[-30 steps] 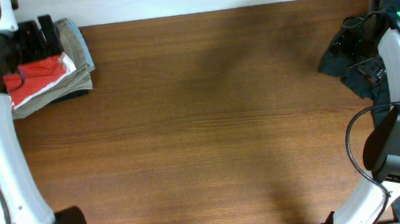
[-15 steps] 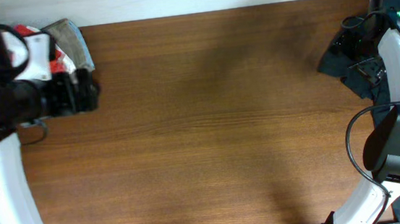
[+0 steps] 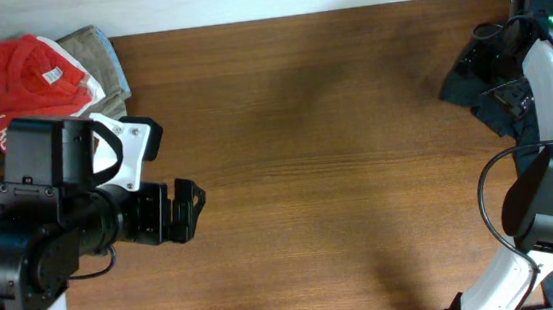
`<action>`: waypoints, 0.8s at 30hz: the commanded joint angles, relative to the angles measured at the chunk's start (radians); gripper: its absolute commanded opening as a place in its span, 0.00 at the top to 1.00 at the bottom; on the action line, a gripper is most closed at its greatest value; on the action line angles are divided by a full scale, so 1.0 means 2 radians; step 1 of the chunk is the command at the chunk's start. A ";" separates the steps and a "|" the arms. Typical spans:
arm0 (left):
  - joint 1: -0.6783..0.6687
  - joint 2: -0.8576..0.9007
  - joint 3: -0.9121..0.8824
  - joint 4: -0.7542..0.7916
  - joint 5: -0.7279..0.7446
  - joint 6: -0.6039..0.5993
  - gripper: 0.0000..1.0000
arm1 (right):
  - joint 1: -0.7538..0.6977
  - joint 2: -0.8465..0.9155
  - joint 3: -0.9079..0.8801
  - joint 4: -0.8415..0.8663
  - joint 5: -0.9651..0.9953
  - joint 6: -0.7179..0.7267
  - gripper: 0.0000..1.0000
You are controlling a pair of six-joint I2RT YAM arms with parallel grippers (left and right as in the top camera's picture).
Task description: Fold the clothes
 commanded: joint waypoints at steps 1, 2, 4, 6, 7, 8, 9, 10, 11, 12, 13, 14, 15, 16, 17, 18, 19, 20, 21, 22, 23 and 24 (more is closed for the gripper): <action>-0.002 -0.002 -0.006 0.007 0.008 -0.007 0.01 | 0.000 -0.002 0.003 0.000 0.006 0.005 0.01; -0.002 -0.002 -0.006 0.010 0.008 -0.007 0.01 | 0.000 -0.002 0.003 0.000 0.006 0.005 0.01; -0.002 -0.001 -0.010 0.022 0.008 -0.007 0.01 | 0.000 -0.002 0.003 0.000 0.006 0.005 0.01; -0.002 -0.001 -0.026 0.039 0.007 -0.009 0.01 | 0.000 -0.002 0.003 0.000 0.006 0.005 0.01; -0.002 -0.001 -0.035 0.049 0.007 -0.009 0.01 | 0.000 -0.002 0.003 0.000 0.006 0.005 0.01; -0.002 -0.001 -0.050 0.064 0.006 -0.009 0.01 | 0.000 -0.002 0.003 0.000 0.006 0.005 0.01; -0.002 -0.002 -0.064 0.077 0.004 -0.008 0.01 | 0.000 -0.002 0.003 0.000 0.006 0.005 0.01; -0.002 -0.006 -0.083 0.093 0.001 -0.008 0.01 | 0.000 -0.002 0.003 0.000 0.006 0.005 0.01; -0.002 -0.014 -0.107 0.113 0.000 -0.008 0.01 | 0.000 -0.002 0.003 0.000 0.006 0.005 0.01; -0.002 -0.023 -0.133 0.132 0.000 -0.008 0.01 | 0.000 -0.002 0.003 0.000 0.006 0.005 0.01; -0.002 -0.039 -0.170 0.157 0.000 -0.008 0.01 | 0.000 -0.002 0.003 0.000 0.006 0.005 0.01; -0.002 -0.059 -0.214 0.188 -0.002 -0.008 0.01 | 0.000 -0.002 0.003 0.000 0.006 0.005 0.02; -0.002 -0.095 -0.281 0.234 -0.006 -0.008 0.01 | 0.000 -0.002 0.003 0.000 0.006 0.005 0.01; -0.002 -0.121 -0.326 0.266 -0.006 -0.009 0.01 | 0.000 -0.002 0.003 0.000 0.006 0.005 0.01; -0.002 -0.142 -0.360 0.290 -0.006 -0.009 0.01 | 0.000 -0.002 0.003 0.000 0.006 0.005 0.01; 0.001 -0.190 -0.423 0.335 -0.006 -0.009 0.01 | 0.000 -0.002 0.003 0.000 0.006 0.005 0.01; 0.006 -0.227 -0.464 0.363 -0.006 -0.009 0.01 | 0.000 -0.002 0.003 0.000 0.006 0.005 0.01; 0.010 -0.263 -0.500 0.384 -0.006 -0.009 0.01 | 0.000 -0.002 0.003 0.000 0.006 0.005 0.01; 0.017 -0.320 -0.548 0.401 -0.006 -0.009 0.01 | 0.000 -0.002 0.003 0.000 0.006 0.005 0.01; 0.021 -0.368 -0.582 0.402 -0.006 -0.009 0.01 | 0.000 -0.002 0.003 0.000 0.006 0.005 0.01; 0.021 -0.405 -0.604 0.406 -0.008 -0.008 0.01 | 0.000 -0.002 0.003 0.000 0.006 0.005 0.01; 0.021 -0.431 -0.618 0.411 -0.012 -0.008 0.01 | 0.000 -0.002 0.003 0.000 0.006 0.005 0.01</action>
